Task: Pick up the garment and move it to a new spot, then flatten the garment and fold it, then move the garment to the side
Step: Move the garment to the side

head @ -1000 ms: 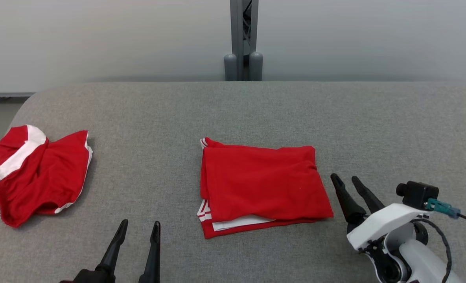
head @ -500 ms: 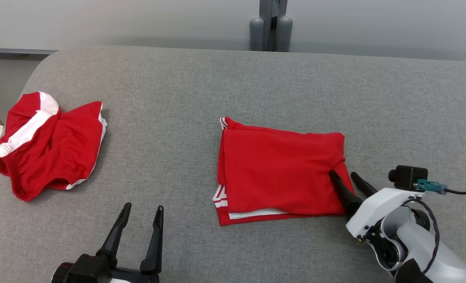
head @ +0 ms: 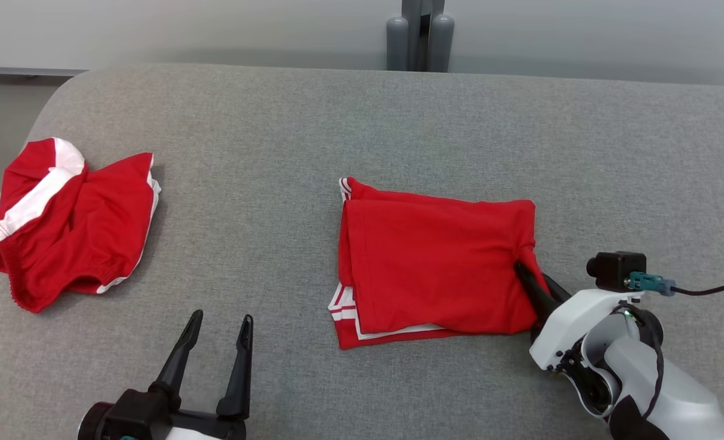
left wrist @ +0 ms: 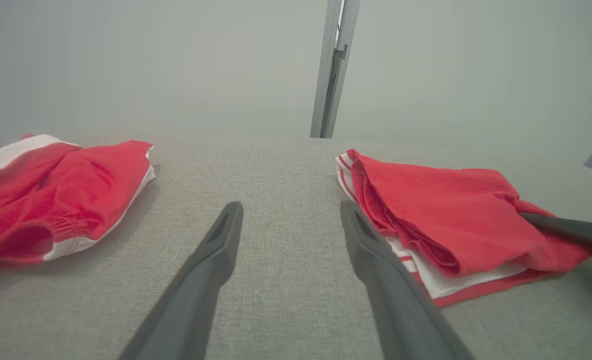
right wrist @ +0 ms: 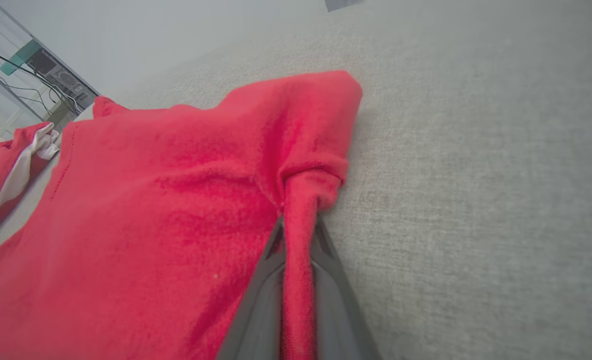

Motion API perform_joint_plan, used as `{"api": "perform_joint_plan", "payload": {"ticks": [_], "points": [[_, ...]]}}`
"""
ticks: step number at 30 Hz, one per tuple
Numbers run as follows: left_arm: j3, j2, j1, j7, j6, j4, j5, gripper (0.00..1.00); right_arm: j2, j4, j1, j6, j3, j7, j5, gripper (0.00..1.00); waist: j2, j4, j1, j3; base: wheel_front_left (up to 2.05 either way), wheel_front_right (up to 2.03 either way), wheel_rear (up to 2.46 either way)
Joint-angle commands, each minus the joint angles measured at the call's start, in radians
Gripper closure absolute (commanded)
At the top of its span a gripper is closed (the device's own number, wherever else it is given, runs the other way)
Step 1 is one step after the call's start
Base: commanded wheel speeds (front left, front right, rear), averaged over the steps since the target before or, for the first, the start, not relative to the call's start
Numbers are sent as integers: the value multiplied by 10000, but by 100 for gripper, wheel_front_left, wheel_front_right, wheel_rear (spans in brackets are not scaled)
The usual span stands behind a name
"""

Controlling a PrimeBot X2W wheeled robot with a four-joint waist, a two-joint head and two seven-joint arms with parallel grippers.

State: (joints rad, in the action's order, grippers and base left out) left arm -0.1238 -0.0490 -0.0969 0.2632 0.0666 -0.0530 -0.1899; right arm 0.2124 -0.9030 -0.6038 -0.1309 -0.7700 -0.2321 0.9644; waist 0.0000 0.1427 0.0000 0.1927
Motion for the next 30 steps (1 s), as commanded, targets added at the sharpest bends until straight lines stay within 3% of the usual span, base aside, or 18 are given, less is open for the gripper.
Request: {"api": "perform_joint_plan", "payload": {"ticks": [1,6,20,30], "points": [[68,-35,168,19,34,31,58,0,127,-128,-163,5,-37,-149,-180,100,0,-76,0,19,0,0,0],[223,-34,198,19,84,157,139,0,88,-243,-595,3,137,-353,-1121,100,0,-512,0,136,0,0,0],[628,-55,275,17,342,519,630,0,-732,2009,698,3,3711,-349,-5433,100,0,-2769,0,241,0,0,0],[658,-119,112,19,463,683,864,0,-1266,2707,1560,3,4674,-350,-6574,100,0,-4270,0,210,0,0,0]]}}
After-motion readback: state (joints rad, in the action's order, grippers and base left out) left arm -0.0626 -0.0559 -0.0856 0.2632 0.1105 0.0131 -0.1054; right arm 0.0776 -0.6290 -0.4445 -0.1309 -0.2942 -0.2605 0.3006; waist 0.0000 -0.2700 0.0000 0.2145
